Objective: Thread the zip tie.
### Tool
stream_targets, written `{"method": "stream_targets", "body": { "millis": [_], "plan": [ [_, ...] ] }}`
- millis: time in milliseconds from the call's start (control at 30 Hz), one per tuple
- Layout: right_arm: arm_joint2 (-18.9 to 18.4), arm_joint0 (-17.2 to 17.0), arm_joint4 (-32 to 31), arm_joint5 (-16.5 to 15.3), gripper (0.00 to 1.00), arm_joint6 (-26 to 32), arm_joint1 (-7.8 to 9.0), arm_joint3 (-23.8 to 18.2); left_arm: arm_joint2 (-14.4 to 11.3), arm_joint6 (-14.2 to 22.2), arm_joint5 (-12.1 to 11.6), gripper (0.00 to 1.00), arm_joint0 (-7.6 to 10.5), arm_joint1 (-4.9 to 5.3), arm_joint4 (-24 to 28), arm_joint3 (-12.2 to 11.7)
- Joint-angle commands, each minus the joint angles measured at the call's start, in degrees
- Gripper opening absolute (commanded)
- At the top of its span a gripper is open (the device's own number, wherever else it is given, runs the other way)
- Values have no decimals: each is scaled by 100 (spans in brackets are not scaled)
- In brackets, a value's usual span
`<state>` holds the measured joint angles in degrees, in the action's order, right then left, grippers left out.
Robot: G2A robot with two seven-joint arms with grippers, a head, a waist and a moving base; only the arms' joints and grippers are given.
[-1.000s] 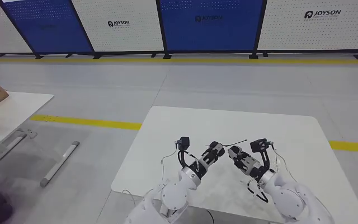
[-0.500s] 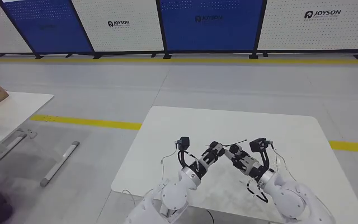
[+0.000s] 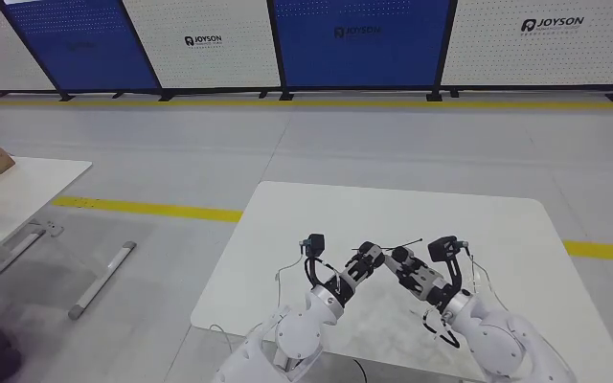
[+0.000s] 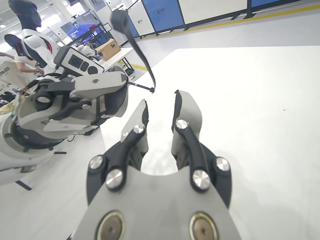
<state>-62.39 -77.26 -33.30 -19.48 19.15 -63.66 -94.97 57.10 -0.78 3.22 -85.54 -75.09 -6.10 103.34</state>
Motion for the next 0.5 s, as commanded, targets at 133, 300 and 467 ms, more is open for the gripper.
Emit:
{"method": "stream_targets", "body": {
  "millis": [133,300,467],
  "plan": [
    [52,40,12,0,22,-50,19,1,0,0,0,0,0,0,0,0],
    [80,51,-8,0,20,-119,37,-13,0,0,0,0,0,0,0,0],
    [97,58,12,0,20,-163,57,-32,0,0,0,0,0,0,0,0]
  ]
}}
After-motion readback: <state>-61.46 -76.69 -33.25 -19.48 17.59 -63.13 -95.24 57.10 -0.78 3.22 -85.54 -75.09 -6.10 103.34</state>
